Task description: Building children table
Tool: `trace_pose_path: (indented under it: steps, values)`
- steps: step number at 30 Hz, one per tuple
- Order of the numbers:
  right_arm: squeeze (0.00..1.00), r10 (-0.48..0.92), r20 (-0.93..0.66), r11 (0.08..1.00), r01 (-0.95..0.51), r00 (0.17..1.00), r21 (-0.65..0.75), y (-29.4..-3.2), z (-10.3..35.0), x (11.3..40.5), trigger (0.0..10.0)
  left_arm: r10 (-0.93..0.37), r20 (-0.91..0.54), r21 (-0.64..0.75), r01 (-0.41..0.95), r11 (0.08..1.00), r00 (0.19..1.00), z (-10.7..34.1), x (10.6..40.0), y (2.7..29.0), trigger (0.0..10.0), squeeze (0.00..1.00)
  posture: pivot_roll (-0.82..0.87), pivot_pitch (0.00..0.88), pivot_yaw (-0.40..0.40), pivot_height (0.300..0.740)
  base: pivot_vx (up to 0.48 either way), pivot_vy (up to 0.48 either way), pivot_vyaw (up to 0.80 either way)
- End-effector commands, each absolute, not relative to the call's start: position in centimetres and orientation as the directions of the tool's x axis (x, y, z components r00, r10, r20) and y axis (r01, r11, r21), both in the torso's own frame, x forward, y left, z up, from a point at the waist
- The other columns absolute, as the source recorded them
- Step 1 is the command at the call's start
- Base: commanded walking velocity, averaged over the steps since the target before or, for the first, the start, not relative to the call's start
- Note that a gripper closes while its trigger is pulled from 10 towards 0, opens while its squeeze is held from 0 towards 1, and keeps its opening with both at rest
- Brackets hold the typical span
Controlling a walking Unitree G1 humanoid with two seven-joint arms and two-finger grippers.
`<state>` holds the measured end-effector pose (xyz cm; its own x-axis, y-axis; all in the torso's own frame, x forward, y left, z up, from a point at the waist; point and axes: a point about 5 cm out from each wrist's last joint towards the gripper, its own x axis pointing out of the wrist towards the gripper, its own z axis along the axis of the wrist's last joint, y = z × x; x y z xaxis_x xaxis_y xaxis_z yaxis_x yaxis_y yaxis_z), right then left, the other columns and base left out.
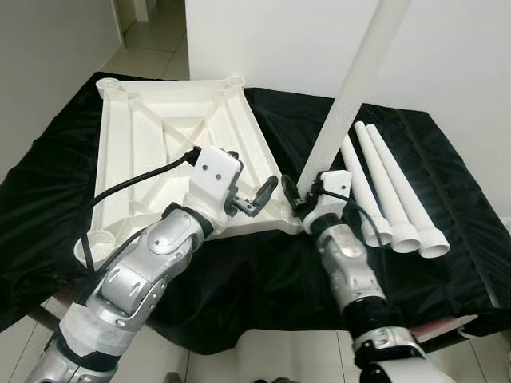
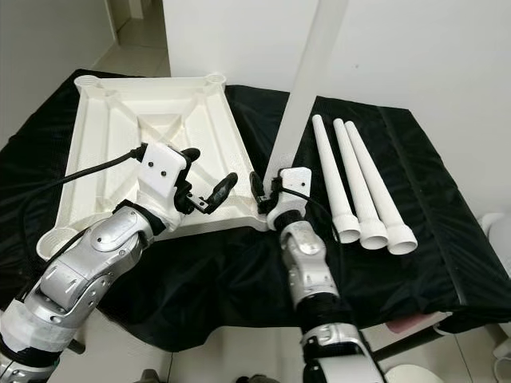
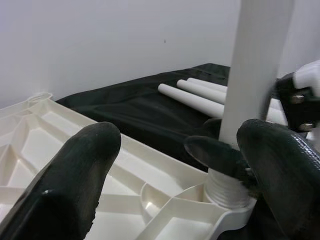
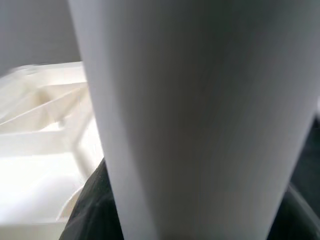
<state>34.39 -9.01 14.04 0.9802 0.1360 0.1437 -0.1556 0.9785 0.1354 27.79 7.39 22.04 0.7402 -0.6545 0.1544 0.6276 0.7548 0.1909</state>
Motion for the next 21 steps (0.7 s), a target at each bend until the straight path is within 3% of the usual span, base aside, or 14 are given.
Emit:
trace_pose_path:
  steps: [1, 5, 17, 18, 21]
  values:
    - [0.00, 0.063, -0.028, 0.984, -0.057, 0.998, 0.166, -8.6, 11.1, 33.9, 10.0, -0.775, 0.130, 0.227, 0.743, 0.630, 0.618, 22.1, 27.1, 6.4, 10.0, 0.00, 0.14, 0.082, -0.078, 0.740, 0.000, 0.000, 0.00]
    - [0.00, 0.074, -0.003, 0.987, -0.072, 0.997, 0.144, -6.8, 11.8, 33.7, 10.0, -0.768, 0.136, 0.222, 0.737, 0.639, 0.625, 22.0, 27.1, 6.4, 10.0, 0.00, 0.14, 0.077, -0.091, 0.740, 0.000, 0.000, 0.00]
    - [0.02, 0.083, 0.061, 0.988, -0.091, 0.995, 0.125, -6.5, 12.8, 33.2, 10.0, -0.765, 0.144, 0.214, 0.736, 0.643, 0.627, 21.8, 26.9, 6.1, 10.0, 0.00, 0.14, 0.058, -0.116, 0.740, 0.000, 0.000, 0.00]
    - [1.00, 0.085, 0.077, 0.987, -0.094, 0.993, 0.127, -6.6, 13.0, 33.2, 10.0, -0.766, 0.144, 0.214, 0.736, 0.642, 0.627, 21.7, 26.8, 6.1, 10.0, 0.00, 0.14, 0.056, -0.116, 0.740, 0.000, 0.000, 0.00]
    - [1.00, 0.092, 0.094, 0.986, -0.104, 0.991, 0.130, -6.8, 13.2, 33.3, 10.0, -0.767, 0.142, 0.214, 0.737, 0.642, 0.626, 21.7, 26.8, 6.0, 10.0, 0.00, 0.14, 0.052, -0.117, 0.740, 0.000, 0.000, 0.00]
